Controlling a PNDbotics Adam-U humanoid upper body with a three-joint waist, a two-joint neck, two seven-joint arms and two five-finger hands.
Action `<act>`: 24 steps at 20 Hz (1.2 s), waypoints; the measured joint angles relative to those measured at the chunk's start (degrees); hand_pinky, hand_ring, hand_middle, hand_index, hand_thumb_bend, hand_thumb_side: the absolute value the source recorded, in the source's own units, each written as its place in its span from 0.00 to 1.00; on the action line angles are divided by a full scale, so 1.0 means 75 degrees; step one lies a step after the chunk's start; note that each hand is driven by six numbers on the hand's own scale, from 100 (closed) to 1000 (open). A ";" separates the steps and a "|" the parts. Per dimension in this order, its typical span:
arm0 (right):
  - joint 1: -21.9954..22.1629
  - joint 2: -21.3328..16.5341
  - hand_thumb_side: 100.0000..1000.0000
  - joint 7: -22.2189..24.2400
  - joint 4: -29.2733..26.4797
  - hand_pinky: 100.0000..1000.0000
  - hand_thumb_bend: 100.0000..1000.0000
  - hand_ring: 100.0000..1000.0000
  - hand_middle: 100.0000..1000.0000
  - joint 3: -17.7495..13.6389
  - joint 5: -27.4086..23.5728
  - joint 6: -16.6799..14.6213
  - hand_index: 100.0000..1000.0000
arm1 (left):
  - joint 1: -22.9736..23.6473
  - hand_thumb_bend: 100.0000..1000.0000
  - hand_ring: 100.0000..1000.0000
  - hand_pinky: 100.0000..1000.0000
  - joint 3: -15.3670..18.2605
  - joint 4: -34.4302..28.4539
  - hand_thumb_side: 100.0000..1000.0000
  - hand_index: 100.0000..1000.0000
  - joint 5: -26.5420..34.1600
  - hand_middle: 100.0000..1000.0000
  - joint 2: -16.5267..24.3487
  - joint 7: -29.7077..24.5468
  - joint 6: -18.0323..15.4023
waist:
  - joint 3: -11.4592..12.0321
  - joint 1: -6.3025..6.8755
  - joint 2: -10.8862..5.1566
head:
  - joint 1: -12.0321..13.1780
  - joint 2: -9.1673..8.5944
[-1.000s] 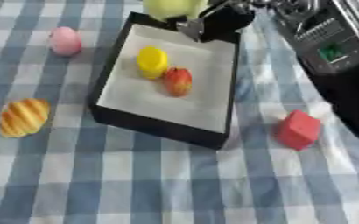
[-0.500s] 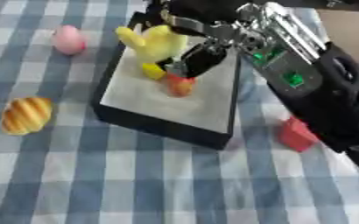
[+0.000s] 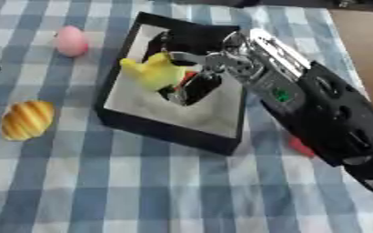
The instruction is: Pick up objects on the table and place them in the box.
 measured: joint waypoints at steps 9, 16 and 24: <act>-0.0044 -0.0164 0.38 -0.0226 -0.0440 0.95 0.00 0.93 0.85 -0.0429 0.0131 0.0059 0.92 | 0.0006 0.02 0.79 0.84 -0.0001 0.0000 0.82 0.80 -0.0053 0.79 0.0000 0.0000 0.0000 | -0.0040 0.0000 0.0000 | -0.0004 0.0052; -0.0045 -0.0289 0.00 -0.0305 -0.0672 0.96 0.22 0.94 0.86 -0.0555 -0.0016 0.0333 0.94 | 0.0051 0.02 0.79 0.84 0.0000 0.0000 0.81 0.80 -0.0060 0.79 0.0000 0.0001 0.0002 | -0.0066 0.0000 0.0000 | -0.0011 0.0052; -0.0040 -0.0291 0.18 -0.0249 -0.0551 0.97 0.38 0.93 0.84 -0.0591 -0.0135 0.0546 0.93 | 0.0051 0.02 0.79 0.84 0.0000 -0.0001 0.81 0.80 -0.0059 0.79 0.0000 0.0002 0.0003 | -0.0064 0.0000 0.0000 | -0.0046 0.0052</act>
